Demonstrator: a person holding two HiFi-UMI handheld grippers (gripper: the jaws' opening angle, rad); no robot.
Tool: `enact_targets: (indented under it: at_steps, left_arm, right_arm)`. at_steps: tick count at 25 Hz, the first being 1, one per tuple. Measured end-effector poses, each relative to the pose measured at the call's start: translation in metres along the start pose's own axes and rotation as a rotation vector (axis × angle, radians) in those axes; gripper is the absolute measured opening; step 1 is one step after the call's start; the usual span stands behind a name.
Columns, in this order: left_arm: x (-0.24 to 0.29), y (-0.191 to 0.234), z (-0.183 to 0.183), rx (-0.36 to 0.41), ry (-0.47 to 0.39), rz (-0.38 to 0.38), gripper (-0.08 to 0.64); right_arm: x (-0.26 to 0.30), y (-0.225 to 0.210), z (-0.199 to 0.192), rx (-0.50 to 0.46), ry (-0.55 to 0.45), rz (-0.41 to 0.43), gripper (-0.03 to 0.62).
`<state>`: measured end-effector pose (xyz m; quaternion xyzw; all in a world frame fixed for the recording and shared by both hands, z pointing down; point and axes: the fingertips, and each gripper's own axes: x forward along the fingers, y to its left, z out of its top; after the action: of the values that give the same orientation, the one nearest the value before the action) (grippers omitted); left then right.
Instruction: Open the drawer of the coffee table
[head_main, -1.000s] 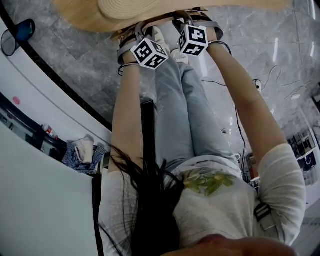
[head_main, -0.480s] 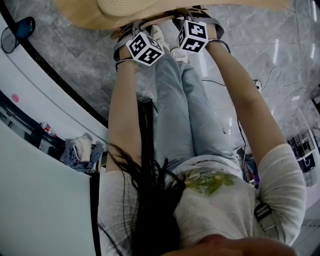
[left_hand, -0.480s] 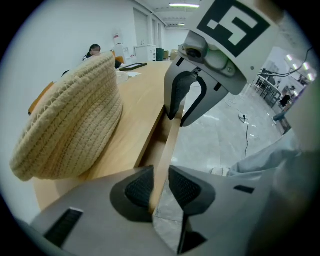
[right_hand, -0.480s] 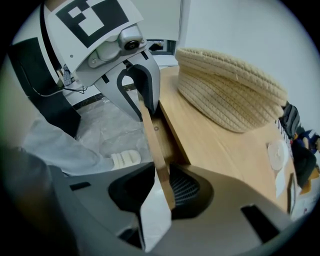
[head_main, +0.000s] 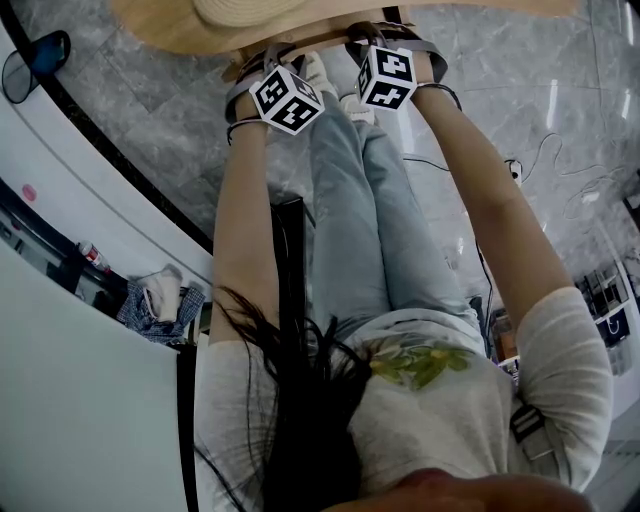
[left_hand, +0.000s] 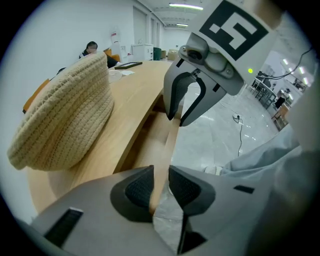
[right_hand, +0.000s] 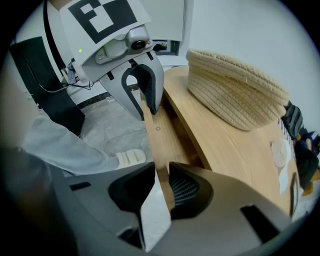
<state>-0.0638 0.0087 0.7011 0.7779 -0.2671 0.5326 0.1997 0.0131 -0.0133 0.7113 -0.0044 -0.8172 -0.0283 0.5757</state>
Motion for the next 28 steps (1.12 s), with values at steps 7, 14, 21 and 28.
enact_targets:
  at_steps: [7, 14, 21, 28]
  left_arm:
    - [0.001, -0.003, -0.003, -0.006, 0.005, -0.004, 0.099]
    - [0.001, -0.012, -0.004, 0.0, 0.016, -0.017, 0.097]
    - [0.001, -0.024, -0.008, 0.002, 0.024, -0.031, 0.097]
    - [0.002, -0.036, -0.012, 0.0, 0.029, -0.043, 0.097]
  right_arm:
    - [0.001, 0.004, -0.001, -0.001, 0.005, 0.008, 0.094]
    - [0.0, 0.012, -0.004, -0.009, 0.01, 0.016, 0.092]
    - [-0.001, 0.025, -0.008, -0.016, 0.02, 0.029, 0.091]
    - [0.0, 0.037, -0.015, -0.019, 0.028, 0.044, 0.091]
